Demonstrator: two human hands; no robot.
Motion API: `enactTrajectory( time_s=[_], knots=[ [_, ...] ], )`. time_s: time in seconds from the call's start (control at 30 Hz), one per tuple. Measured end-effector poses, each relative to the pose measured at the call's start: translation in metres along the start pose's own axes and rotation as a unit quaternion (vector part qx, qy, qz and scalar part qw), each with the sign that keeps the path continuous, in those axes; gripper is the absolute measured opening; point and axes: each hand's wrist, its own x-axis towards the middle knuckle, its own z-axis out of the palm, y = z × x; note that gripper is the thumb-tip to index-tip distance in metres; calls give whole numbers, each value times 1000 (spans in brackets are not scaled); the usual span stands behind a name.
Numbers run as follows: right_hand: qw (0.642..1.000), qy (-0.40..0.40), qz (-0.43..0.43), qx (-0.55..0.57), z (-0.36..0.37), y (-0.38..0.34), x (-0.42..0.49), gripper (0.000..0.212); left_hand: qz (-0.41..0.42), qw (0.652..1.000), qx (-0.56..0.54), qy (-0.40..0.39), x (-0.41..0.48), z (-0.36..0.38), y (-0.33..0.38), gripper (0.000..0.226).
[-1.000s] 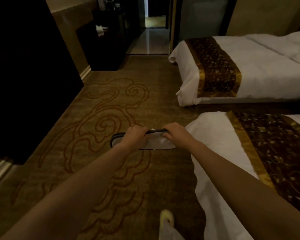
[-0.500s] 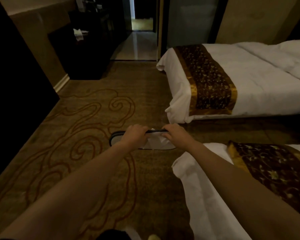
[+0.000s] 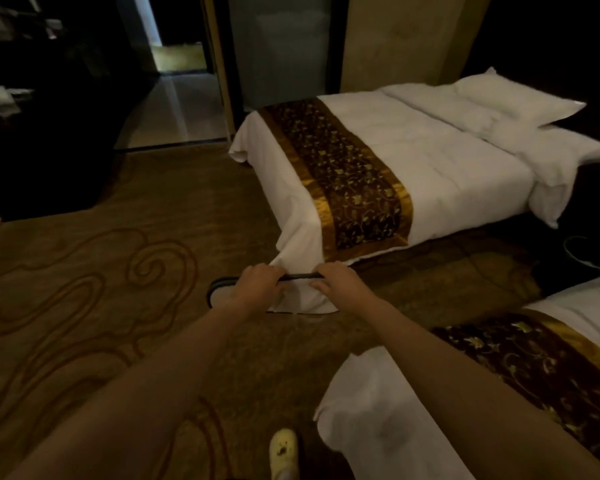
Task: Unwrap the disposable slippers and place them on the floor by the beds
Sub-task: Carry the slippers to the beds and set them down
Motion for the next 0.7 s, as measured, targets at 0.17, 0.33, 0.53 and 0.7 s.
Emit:
enactTrajectory(
  time_s=[0.17, 0.33, 0.53, 0.7],
  knots=[
    [997, 42, 67, 3, -24, 52, 66, 26, 72, 997, -8, -10, 106, -16, -5, 24],
    [989, 66, 131, 24, -49, 103, 102, 34, 133, 991, -29, -18, 190, -19, 9, 26],
    [974, 136, 176, 32, -78, 175, 150, 32, 175, 983, -48, -21, 301, -16, 35, 24],
    [963, 184, 198, 22, -112, 244, 192, 22, 205, 977, -42, -37, 400, -19, 67, 24]
  ],
)
